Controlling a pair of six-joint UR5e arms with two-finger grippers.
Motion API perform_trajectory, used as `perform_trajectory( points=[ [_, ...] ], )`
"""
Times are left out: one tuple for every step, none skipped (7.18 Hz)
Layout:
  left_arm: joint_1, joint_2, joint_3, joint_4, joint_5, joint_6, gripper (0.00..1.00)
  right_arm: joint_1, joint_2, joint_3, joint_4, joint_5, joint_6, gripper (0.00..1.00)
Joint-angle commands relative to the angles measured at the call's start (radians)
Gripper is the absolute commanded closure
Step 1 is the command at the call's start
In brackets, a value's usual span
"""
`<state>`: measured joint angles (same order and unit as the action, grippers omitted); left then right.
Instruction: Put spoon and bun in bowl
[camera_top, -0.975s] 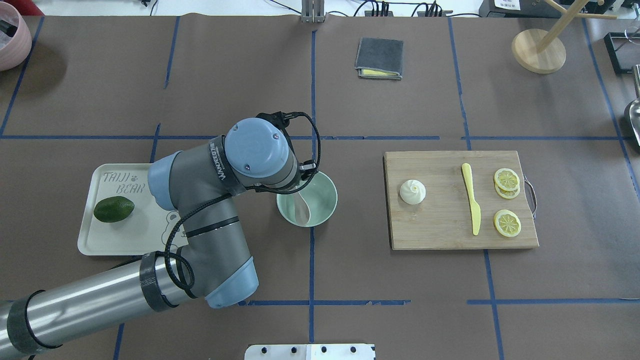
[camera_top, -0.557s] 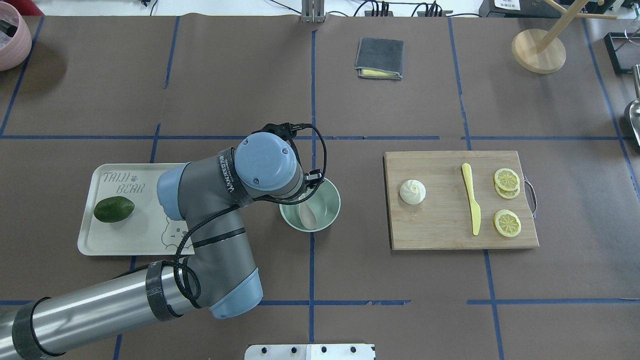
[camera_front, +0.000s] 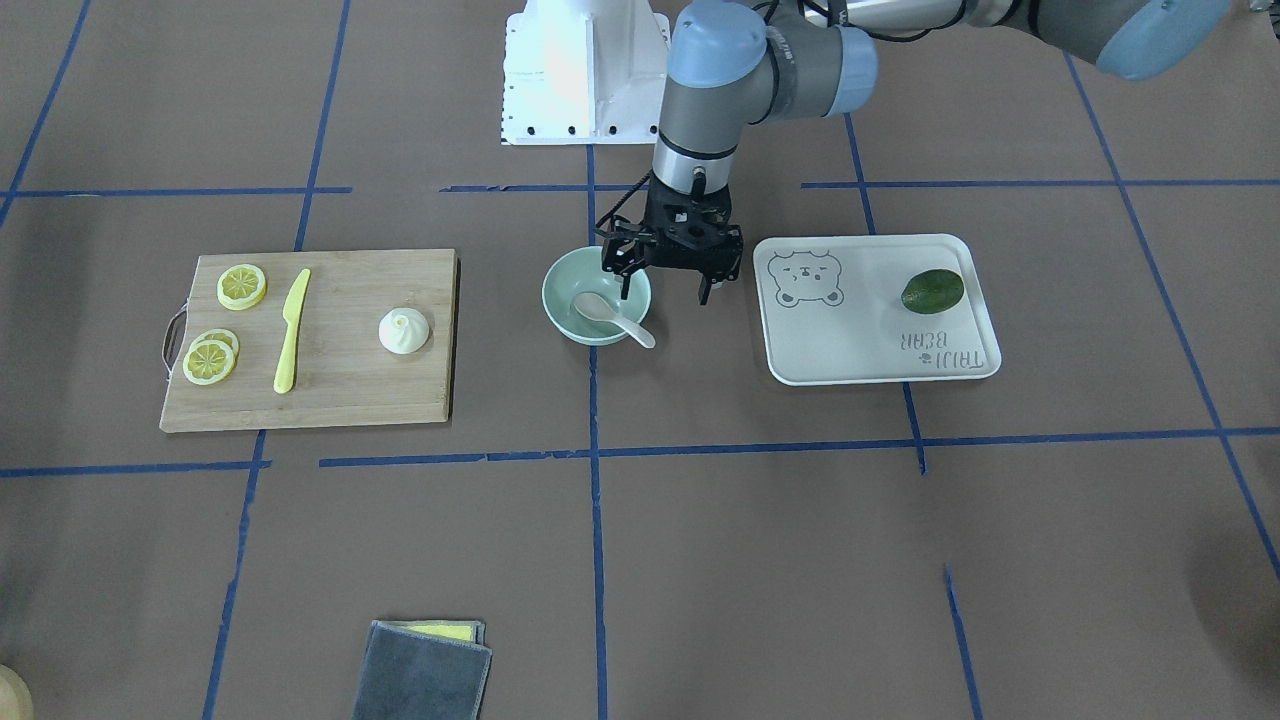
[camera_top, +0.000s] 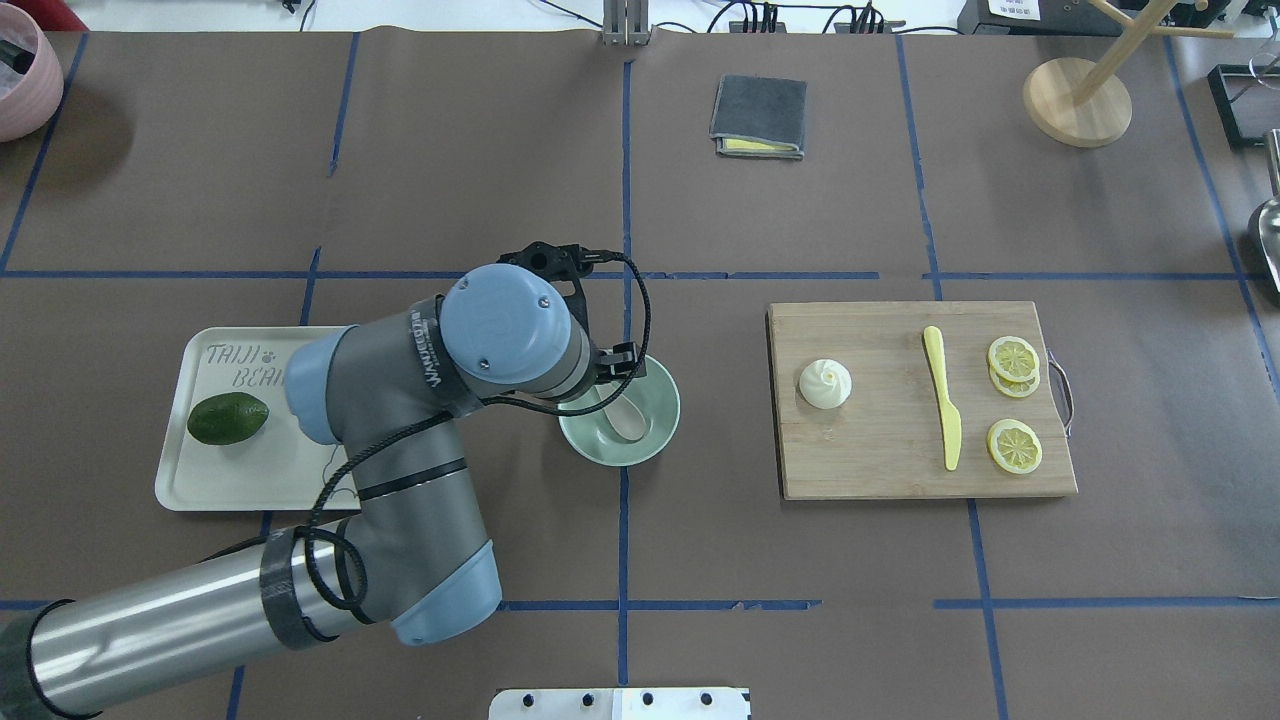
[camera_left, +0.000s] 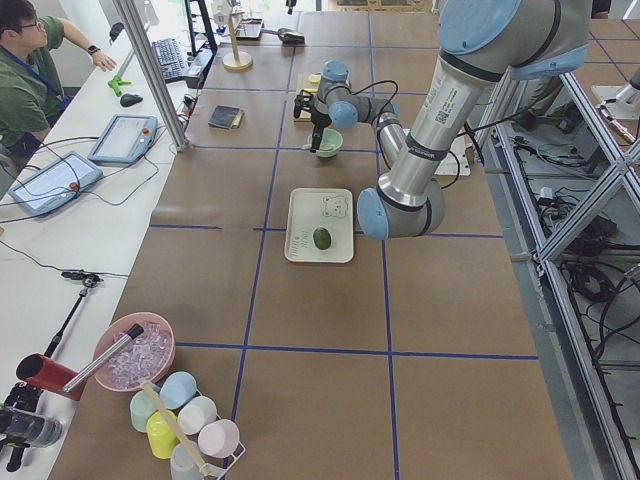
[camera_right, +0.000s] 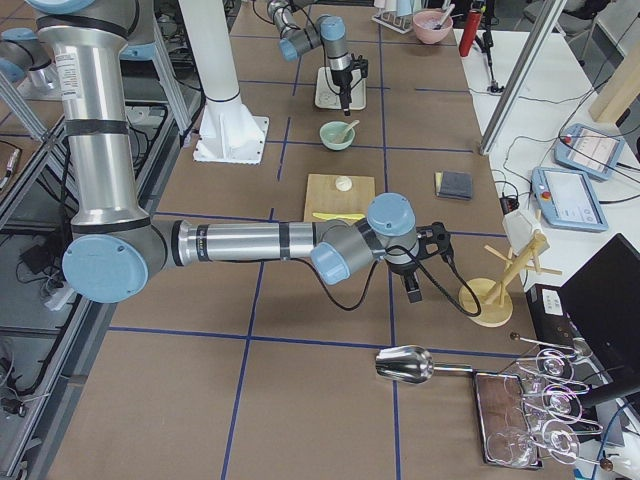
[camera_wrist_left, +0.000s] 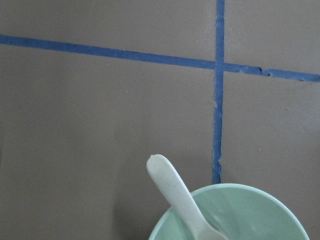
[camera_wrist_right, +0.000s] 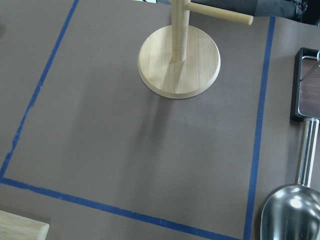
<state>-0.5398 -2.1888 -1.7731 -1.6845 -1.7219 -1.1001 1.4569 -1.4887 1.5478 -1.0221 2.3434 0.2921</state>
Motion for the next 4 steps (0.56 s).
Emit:
perform_trajectory(
  points=[
    [-0.224,0.127,-0.052,-0.004,-0.165,0.481,0.0,-0.051,0.011,0.018,0.097,0.008,0.001,0.0],
    [-0.37,0.183,-0.052,-0.006,-0.265,0.717,0.0,-0.111,0.019,0.056,0.152,0.005,0.025,0.0],
    [-0.517,0.226,-0.034,-0.004,-0.339,0.834,0.0,-0.151,0.027,0.095,0.155,0.005,0.13,0.0],
    [-0.646,0.263,-0.004,0.003,-0.394,0.932,0.0,-0.189,0.033,0.153,0.143,0.001,0.181,0.0]
  ],
)
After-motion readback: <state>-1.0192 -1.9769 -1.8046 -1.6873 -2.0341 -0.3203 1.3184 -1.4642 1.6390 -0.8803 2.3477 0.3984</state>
